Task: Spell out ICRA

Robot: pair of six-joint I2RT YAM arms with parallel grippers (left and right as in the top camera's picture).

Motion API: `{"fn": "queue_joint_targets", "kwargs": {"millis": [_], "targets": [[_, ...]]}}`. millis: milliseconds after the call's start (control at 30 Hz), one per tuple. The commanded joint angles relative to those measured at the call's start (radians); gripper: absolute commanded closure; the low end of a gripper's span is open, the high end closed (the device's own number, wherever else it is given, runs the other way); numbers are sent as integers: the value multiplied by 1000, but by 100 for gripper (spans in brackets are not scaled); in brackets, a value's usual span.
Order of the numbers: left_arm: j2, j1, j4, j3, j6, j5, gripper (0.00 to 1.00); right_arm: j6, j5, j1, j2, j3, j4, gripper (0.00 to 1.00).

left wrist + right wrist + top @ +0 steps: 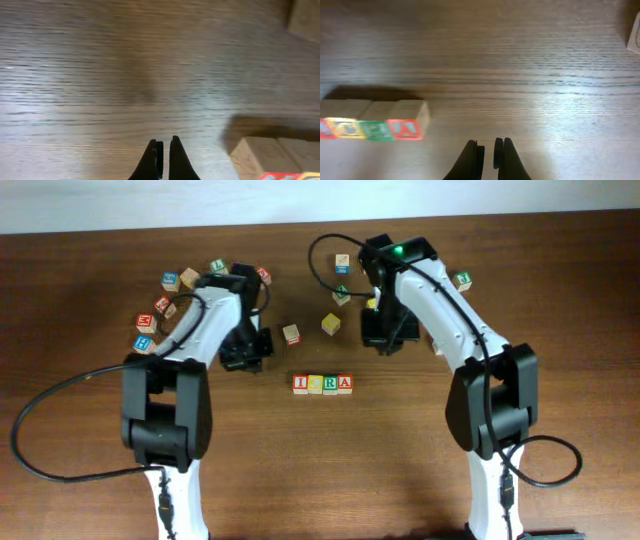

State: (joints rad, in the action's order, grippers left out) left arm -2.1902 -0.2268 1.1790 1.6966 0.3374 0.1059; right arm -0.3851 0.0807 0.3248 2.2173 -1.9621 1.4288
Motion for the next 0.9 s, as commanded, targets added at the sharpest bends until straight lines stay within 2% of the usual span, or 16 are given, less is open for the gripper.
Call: {"fn": "queue_joint_targets", "kwargs": {"millis": [0, 200, 267, 533, 867], "targets": [[-15, -43, -27, -1, 13, 25, 100, 15, -23, 3, -4, 133, -77, 96], [-39, -89, -36, -5, 14, 39, 100, 15, 116, 3, -4, 292, -246, 96], [-39, -97, -31, -11, 13, 82, 100, 15, 179, 9, -4, 311, -285, 96], [-39, -130, -12, -14, 14, 89, 100, 14, 208, 87, -4, 315, -306, 96], [-39, -144, 4, -14, 14, 89, 100, 14, 226, 89, -4, 315, -334, 96]]}}
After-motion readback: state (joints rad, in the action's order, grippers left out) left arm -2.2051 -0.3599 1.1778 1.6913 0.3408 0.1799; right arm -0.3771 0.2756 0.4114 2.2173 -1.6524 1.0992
